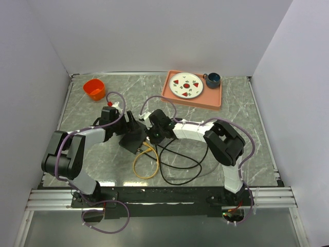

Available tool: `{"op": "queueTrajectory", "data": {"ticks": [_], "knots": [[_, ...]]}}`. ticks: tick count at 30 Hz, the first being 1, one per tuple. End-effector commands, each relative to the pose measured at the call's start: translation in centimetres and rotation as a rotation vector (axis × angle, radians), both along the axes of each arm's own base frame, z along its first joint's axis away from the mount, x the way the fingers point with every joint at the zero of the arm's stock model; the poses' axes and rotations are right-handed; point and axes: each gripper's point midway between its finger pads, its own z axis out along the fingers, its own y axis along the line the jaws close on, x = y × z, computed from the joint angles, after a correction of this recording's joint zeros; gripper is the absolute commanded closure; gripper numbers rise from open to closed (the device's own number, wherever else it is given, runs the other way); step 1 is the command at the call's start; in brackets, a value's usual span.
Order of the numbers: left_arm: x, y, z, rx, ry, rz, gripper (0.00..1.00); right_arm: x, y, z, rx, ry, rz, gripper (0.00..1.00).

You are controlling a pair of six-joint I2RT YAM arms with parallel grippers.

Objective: Insert the plug into the switch port

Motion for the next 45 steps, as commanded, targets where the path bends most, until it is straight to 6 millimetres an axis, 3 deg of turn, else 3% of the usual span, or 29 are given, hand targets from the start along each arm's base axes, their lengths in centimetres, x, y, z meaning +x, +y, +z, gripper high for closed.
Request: {"op": "queueTrajectory", "data": {"ticks": [1, 11, 19, 27, 35, 45], "knots": [[0.1, -0.1, -0.1, 0.008, 0.011, -0.021, 0.12, 0.3, -1.0, -1.5, -0.065, 0.028, -0.005, 1.00], [-0.1, -0.3, -0.6, 0.003, 0.022, -0.033, 0.16, 0.0, -0.2, -0.5, -0.027, 0.037, 0.031, 1.00], [0.1, -0.1, -0.4, 0.012, 0.017, -0.028, 0.16, -1.6, 0.6, -0.8, -0.027, 0.116, 0.169, 1.00], [-0.2, -0.4, 0.0, 0.003, 0.009, -0.045, 0.17, -0.7, 0.7, -1.2, -0.062, 0.129, 0.117, 1.00], [-0.7, -0.8, 0.7, 0.006, -0.011, -0.074, 0.19, 1.2, 1.8, 0.4, -0.020, 0.131, 0.033, 1.00], [-1.5, -2.6, 0.5, -0.016, -0.006, -0.123, 0.20, 1.0, 3.2, 1.4, 0.032, 0.145, 0.079, 1.00]]}}
